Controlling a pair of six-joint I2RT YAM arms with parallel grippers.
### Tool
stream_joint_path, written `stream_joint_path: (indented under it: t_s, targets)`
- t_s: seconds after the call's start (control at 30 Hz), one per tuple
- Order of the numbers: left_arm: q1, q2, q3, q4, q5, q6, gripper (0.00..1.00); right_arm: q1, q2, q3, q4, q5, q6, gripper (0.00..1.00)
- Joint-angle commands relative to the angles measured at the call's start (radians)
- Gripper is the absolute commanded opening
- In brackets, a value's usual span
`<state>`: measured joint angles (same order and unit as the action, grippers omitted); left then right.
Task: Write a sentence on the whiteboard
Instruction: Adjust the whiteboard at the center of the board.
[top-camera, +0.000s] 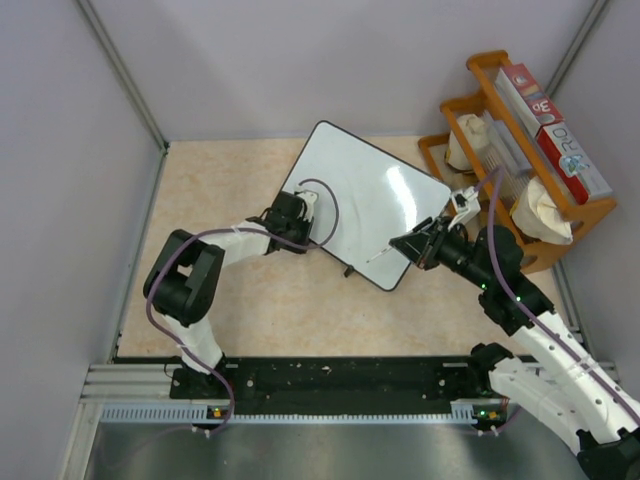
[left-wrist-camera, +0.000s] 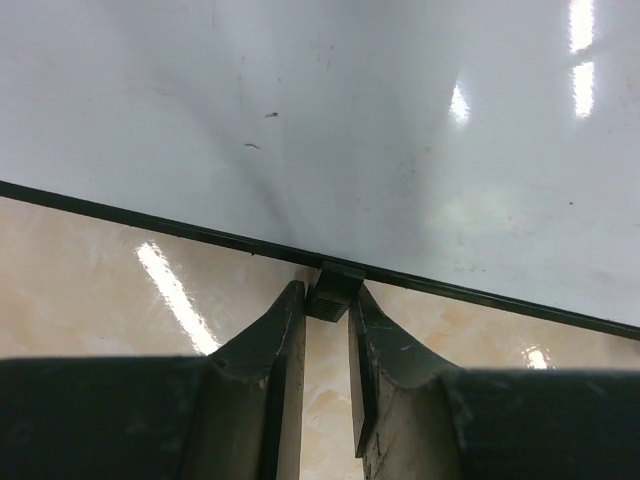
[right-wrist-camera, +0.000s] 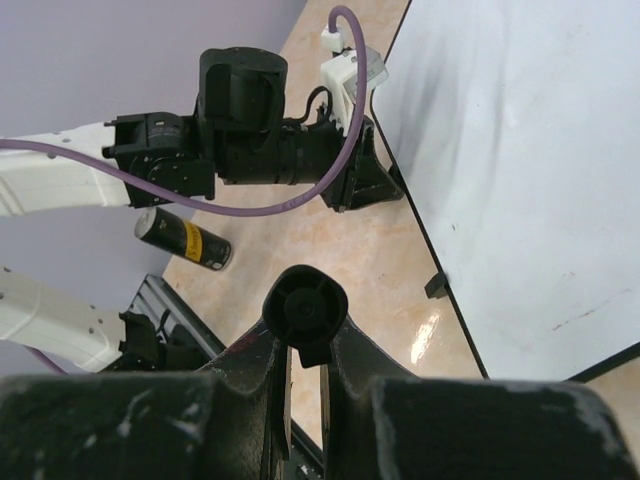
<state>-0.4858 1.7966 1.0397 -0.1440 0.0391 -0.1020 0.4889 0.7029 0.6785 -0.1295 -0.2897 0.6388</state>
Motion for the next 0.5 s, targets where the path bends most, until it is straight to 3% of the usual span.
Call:
stream_joint_path:
  t_s: [0.0, 0.47]
  targets:
    - [-0.007, -0.066, -0.082, 0.034, 0.084, -0.062, 0.03, -0.009, -0.034, -0.01, 0.013, -0.006, 0.005, 0.0]
    - [-0.112, -0.221, -0.265, 0.0, -0.018, -0.324, 0.0, -0.01, -0.046, -0.025, 0.004, -0.005, 0.004, 0.0]
